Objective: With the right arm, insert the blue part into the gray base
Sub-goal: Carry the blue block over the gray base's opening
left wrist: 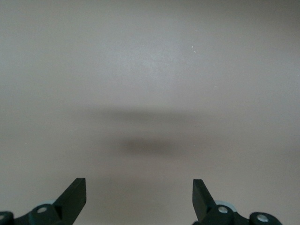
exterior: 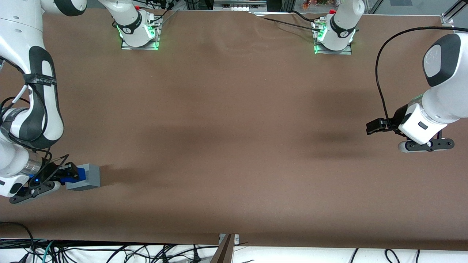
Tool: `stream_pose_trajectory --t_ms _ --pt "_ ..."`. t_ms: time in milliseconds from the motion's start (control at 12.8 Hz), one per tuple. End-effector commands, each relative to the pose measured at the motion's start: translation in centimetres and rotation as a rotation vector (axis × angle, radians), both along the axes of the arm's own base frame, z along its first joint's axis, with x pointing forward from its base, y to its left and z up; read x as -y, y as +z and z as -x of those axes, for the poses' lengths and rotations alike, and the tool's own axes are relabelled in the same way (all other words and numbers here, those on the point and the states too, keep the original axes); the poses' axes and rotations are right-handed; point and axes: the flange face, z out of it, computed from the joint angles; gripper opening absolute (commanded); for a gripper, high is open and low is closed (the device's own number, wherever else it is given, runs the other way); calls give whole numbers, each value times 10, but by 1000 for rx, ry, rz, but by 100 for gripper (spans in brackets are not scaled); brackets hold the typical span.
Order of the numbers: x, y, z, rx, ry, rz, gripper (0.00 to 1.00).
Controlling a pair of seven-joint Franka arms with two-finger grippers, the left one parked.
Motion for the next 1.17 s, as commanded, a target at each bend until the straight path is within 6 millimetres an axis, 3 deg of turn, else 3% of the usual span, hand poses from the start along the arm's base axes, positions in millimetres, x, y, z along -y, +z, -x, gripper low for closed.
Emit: stream_pose_trajectory --t_ms 0,312,780,1092 --pt "12 5 1 9 6 -19 22" --pt "29 -13 1 -1 -42 -30 22" --pt "33 -35 -2 10 -77 -52 22" --pt "39 -39 -2 19 -83 -51 22"
